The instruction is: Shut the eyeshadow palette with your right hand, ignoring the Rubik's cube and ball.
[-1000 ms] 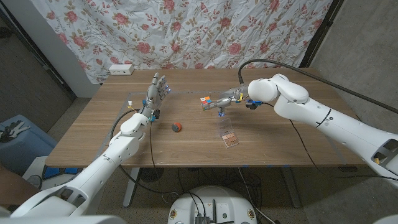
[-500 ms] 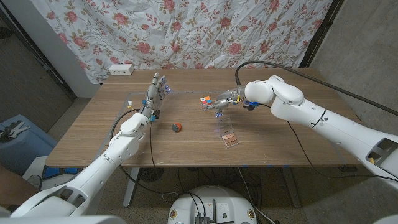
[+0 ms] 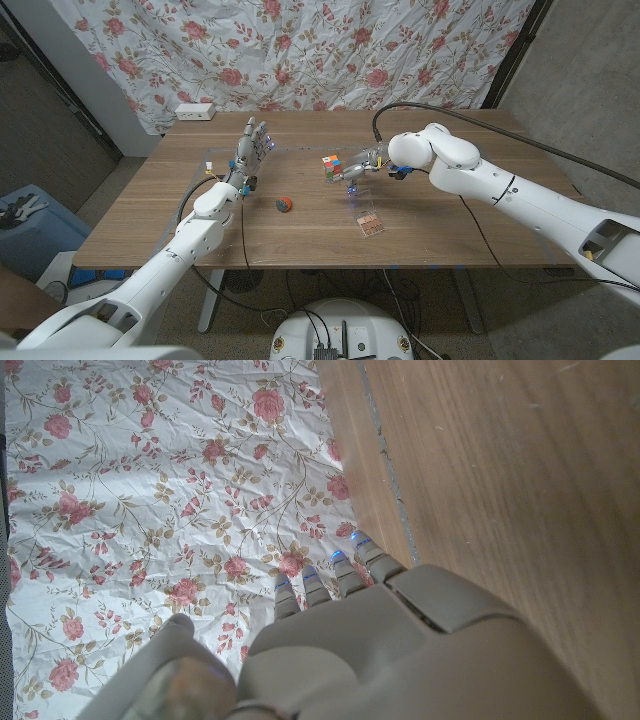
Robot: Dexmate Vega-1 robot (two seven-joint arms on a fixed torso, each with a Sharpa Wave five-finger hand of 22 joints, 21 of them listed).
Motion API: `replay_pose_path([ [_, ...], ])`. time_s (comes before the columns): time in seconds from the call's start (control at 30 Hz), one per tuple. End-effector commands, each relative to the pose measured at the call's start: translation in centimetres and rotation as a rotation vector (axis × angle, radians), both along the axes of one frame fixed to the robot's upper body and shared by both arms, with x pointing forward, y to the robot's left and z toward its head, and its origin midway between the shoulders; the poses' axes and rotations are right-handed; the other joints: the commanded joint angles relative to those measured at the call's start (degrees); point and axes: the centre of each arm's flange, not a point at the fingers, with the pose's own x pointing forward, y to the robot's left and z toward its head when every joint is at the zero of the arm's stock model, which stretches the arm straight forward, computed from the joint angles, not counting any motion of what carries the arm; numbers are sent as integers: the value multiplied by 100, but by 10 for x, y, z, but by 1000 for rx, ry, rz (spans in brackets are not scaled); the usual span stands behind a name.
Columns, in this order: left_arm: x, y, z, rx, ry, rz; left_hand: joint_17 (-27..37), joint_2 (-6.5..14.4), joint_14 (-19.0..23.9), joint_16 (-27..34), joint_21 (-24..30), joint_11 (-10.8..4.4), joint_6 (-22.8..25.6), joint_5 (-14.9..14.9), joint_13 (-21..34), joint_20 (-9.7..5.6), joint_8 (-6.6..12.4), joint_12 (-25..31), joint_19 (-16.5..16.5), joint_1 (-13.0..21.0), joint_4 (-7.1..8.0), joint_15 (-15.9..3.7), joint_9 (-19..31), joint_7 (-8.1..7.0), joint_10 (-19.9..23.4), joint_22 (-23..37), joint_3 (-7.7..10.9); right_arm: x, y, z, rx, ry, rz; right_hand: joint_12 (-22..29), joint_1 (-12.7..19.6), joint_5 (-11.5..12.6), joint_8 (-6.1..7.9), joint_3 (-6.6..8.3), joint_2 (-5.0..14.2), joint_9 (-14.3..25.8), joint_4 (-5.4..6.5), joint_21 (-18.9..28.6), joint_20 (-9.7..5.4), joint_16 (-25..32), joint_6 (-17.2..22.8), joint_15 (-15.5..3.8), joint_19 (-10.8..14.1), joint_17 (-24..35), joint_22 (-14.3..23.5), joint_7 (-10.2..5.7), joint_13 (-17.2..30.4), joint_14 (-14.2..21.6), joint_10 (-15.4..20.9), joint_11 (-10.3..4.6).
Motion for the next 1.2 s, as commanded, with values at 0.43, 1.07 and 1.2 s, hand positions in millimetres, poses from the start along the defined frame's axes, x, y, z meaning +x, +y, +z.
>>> replay_pose_path([
  [0.43,0,0,0,0,0,0,30,45,24,35,24,-43,-13,20,24,6,29,29,41,34,-10,-137,24,-40,2,22,55,9,7,-10,-59,38,-20,108,5,-9,121,23,125,10,16,-5,62,105,336,-58,-27,35,21,31,52,214,364,11],
  [1.07,0,0,0,0,0,0,30,44,23,35,24,-50,-11,20,24,13,30,31,40,34,-11,-135,24,-40,6,22,55,9,6,-10,-91,38,-28,201,-35,-16,344,-20,96,75,48,-9,141,230,779,-136,-53,81,22,66,163,433,693,20],
  [1.2,0,0,0,1,0,-2,30,44,25,36,24,-60,-12,20,24,9,30,31,41,35,-11,-137,24,-41,7,22,55,9,6,-10,-100,39,-33,221,-38,-14,399,-27,91,100,53,-9,146,251,864,-146,-56,89,22,79,186,467,752,10],
])
